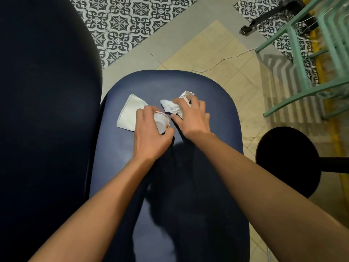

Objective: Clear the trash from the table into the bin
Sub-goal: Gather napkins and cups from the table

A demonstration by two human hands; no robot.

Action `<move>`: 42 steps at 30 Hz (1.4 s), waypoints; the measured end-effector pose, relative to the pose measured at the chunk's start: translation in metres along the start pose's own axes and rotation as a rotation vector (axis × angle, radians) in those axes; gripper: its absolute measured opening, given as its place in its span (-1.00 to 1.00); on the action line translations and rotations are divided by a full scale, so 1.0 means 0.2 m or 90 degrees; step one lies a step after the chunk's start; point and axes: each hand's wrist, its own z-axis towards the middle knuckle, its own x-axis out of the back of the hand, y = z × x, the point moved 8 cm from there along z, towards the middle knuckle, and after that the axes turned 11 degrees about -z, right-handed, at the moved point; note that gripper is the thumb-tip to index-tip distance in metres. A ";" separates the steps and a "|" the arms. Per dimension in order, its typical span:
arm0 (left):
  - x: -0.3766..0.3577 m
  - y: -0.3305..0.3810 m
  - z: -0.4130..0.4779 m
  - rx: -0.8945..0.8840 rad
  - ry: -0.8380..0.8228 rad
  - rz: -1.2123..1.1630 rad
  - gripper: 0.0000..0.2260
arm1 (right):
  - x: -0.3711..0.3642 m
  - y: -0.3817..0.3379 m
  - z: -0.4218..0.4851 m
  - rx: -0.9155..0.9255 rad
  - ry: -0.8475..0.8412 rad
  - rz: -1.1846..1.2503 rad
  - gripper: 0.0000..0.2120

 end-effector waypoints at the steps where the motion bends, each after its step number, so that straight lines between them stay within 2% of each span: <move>1: 0.02 -0.01 0.00 0.006 0.004 0.000 -0.64 | -0.01 -0.01 0.00 -0.003 0.001 -0.008 -0.68; 4: 0.07 -0.03 0.00 0.020 0.014 0.009 -0.65 | -0.06 -0.04 0.00 -0.005 -0.006 -0.021 -0.77; 10: 0.17 -0.11 -0.03 0.061 0.037 0.026 -0.68 | -0.15 -0.09 -0.03 0.010 -0.078 0.007 -0.77; 12: 0.21 -0.14 -0.04 0.073 0.050 0.029 -0.69 | -0.14 -0.12 -0.04 -0.002 -0.063 0.043 -0.81; 17: 0.31 -0.22 -0.06 0.091 0.094 0.019 -0.70 | 0.00 -0.22 -0.03 -0.015 0.048 0.158 -0.98; 20: 0.38 -0.28 -0.07 0.116 0.116 0.013 -0.71 | 0.05 -0.34 -0.01 0.009 0.044 0.222 -0.83; 22: 0.41 -0.31 -0.07 0.137 0.117 0.012 -0.70 | 0.06 -0.39 0.01 0.009 0.029 0.241 -0.80; 29: 0.44 -0.39 -0.04 0.203 0.113 0.016 -0.58 | -0.02 -0.44 0.07 -0.029 -0.011 0.132 -0.62; 33: 0.40 -0.42 -0.03 0.236 0.059 0.020 -0.51 | -0.09 -0.43 0.07 -0.061 -0.059 0.119 -0.54; 38: 0.36 -0.42 -0.03 0.244 0.022 0.018 -0.53 | -0.13 -0.42 0.05 -0.079 -0.114 0.130 -0.59; 42: 0.36 -0.42 -0.02 0.234 0.012 0.028 -0.55 | -0.14 -0.39 0.00 -0.083 -0.159 0.121 -0.75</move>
